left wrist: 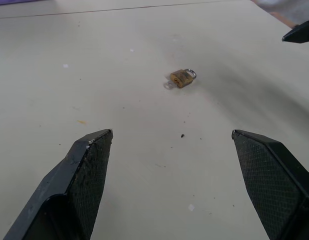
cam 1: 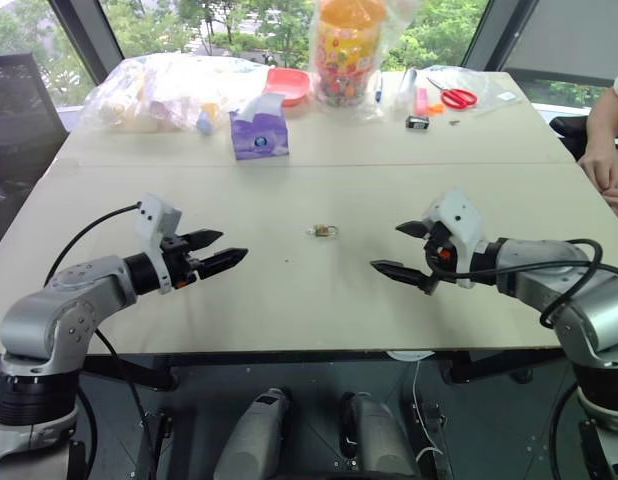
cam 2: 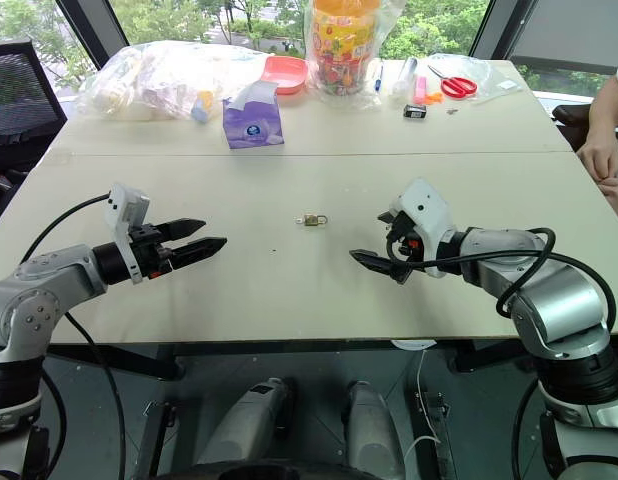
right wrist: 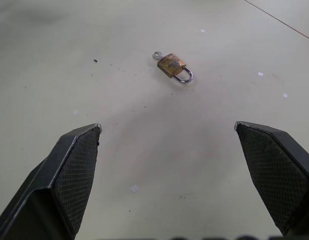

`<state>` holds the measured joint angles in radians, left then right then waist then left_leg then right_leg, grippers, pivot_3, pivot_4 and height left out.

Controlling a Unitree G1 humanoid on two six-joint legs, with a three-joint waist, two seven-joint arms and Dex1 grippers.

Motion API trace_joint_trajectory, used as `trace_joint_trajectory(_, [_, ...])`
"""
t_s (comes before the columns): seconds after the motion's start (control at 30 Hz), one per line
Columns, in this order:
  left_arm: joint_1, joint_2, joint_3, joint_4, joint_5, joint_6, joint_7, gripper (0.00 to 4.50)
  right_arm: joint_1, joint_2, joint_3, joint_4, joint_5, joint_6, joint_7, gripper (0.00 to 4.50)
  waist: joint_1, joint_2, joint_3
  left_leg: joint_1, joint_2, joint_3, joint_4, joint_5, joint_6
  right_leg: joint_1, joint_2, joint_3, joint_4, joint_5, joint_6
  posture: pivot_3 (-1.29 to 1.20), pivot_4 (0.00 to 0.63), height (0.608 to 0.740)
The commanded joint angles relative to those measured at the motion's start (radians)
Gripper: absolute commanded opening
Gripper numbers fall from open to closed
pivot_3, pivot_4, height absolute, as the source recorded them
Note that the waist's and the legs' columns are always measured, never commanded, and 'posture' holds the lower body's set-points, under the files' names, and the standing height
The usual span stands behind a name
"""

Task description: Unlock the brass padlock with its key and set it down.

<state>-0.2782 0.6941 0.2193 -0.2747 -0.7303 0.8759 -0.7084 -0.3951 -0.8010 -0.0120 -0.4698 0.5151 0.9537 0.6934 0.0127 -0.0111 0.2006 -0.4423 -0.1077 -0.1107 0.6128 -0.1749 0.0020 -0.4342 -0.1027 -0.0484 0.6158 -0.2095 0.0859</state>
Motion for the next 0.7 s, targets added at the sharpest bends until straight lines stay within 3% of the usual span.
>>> trace_joint_trajectory(0.03, [-0.023, 0.024, 0.009, 0.004, 0.017, -0.044, -0.027, 3.96, -0.005, -0.017, -0.007, -0.036, -0.011, -0.019, 0.001, 4.5, 0.0, 0.0, 0.0, 0.0, 0.0, 0.0, 0.0, 0.0, 0.0, 0.0, 0.0, 0.0, 0.0, 0.0, 0.0, 0.0, 0.15, 0.74])
trace_joint_trajectory(0.17, [-0.064, 0.061, -0.037, 0.051, 0.06, -0.098, -0.107, 3.96, -0.04, -0.09, 0.057, -0.042, -0.064, -0.035, 0.041, 4.5, 0.001, 0.0, 0.0, 0.0, 0.0, 0.0, 0.0, 0.0, 0.0, 0.0, 0.0, 0.0, 0.0, 0.0, 0.0, 0.0, 0.15, 0.74])
trace_joint_trajectory(0.3, [-0.258, 0.107, -0.243, 0.264, 0.249, -0.307, -0.322, 3.96, -0.169, -0.051, 0.124, -0.035, -0.018, 0.031, 0.068, 4.5, 0.001, 0.0, 0.0, 0.0, 0.001, 0.002, 0.0, 0.0, 0.0, 0.0, 0.0, 0.0, -0.001, 0.0, 0.0, 0.0, 0.15, 0.74])
trace_joint_trajectory(0.5, [-0.53, -0.037, -0.401, 0.687, 0.434, -0.57, -0.454, 3.96, -0.184, 0.008, 0.171, -0.022, -0.056, 0.058, 0.01, 4.5, 0.003, -0.001, 0.0, -0.001, 0.0, 0.002, 0.0, 0.001, 0.003, 0.0, -0.001, -0.001, -0.003, 0.001, -0.001, 0.0, 0.15, 0.74])
trace_joint_trajectory(0.7, [-0.722, -0.222, -0.422, 1.1, 0.522, -0.742, -0.524, 3.96, -0.167, 0.056, 0.137, -0.067, -0.049, 0.118, -0.069, 4.5, 0.001, -0.001, 0.0, -0.002, -0.001, 0.003, 0.002, 0.001, 0.005, 0.0, 0.0, -0.002, -0.002, 0.006, 0.008, 0.0, 0.15, 0.74])
